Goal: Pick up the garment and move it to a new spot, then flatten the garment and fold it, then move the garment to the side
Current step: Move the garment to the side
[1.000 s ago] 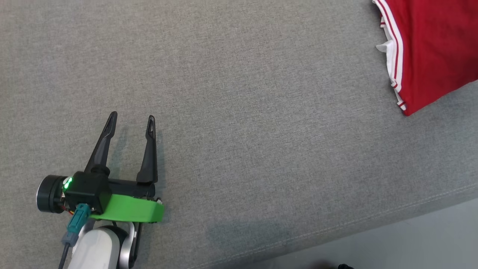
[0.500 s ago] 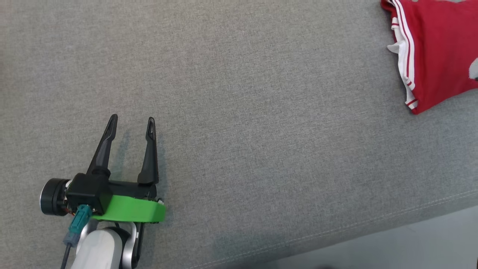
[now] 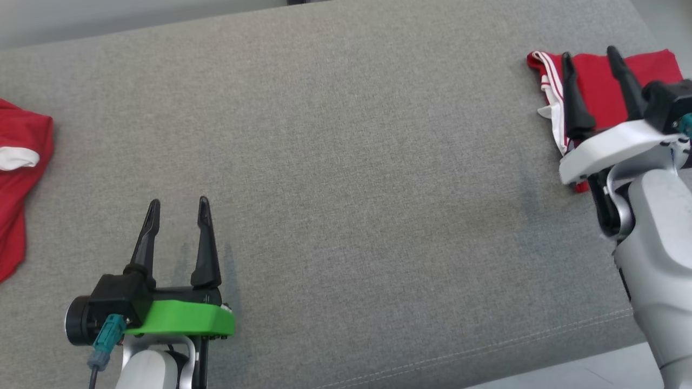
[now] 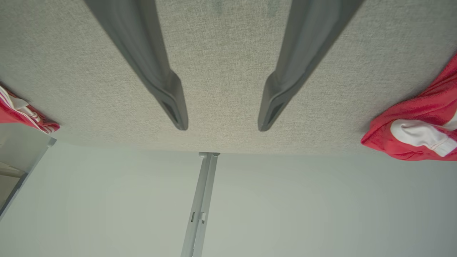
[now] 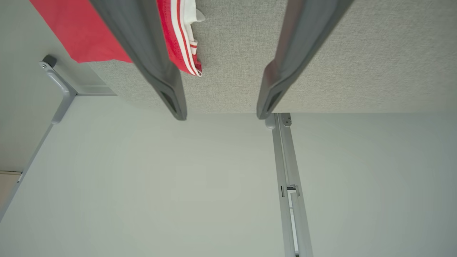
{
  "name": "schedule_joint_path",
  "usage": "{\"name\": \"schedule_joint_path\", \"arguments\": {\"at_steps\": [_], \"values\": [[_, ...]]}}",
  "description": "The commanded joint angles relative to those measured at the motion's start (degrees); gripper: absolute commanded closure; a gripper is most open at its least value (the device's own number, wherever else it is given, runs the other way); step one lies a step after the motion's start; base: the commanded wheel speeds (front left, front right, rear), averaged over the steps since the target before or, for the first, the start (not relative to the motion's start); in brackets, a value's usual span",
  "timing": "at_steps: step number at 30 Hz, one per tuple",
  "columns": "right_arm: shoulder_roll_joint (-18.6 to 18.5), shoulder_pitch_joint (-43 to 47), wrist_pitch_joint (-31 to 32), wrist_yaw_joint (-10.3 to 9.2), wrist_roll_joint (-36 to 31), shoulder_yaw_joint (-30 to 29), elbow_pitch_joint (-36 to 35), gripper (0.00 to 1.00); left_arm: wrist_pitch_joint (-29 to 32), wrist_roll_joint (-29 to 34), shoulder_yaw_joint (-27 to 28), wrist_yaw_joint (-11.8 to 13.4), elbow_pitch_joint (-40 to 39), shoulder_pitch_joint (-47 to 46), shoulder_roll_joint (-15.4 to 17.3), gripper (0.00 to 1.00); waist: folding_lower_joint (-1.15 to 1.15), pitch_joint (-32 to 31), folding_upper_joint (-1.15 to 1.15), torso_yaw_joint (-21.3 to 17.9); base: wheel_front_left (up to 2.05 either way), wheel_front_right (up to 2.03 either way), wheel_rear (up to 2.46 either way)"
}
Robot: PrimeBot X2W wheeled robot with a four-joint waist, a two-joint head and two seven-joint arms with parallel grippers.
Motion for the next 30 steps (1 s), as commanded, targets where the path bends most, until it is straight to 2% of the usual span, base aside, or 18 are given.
{"name": "schedule_joint_path", "arguments": {"at_steps": [1,8,18,25,30], "values": [[0.27,2.4,-0.21,-0.1,0.24,0.2,-1.75,0.0,-0.3,-0.42,0.55,0.41,0.55,1.19,-0.09,0.0,0.0,-4.96,0.0,2.19,0.0,0.0,0.0],[4.32,12.7,-0.19,-0.1,-1.42,-0.77,-11.22,0.0,-0.48,-1.36,2.88,0.88,2.92,4.72,-1.08,0.0,0.0,-9.24,0.0,5.43,0.0,0.0,0.0],[12.41,29.77,-0.18,-0.09,-6.38,-8.47,-20.61,0.0,-0.45,-1.57,3.16,-0.23,6.58,9.51,-2.4,0.0,0.0,-13.92,0.0,10.67,0.0,0.0,0.0],[14.15,36.28,-0.18,-0.09,-7.96,-8.97,-23.37,0.0,-0.45,-0.96,2.67,-0.59,7.79,10.31,-2.98,0.0,0.0,-15.99,0.0,12.58,0.0,0.0,0.0],[14.18,38.6,0.1,-0.09,-6.32,-7.51,-23.3,0.0,-0.46,0.15,2.73,-1.09,7.59,9.92,-3.1,0.0,0.0,-16.65,0.0,13.0,0.0,0.0,0.0]]}}
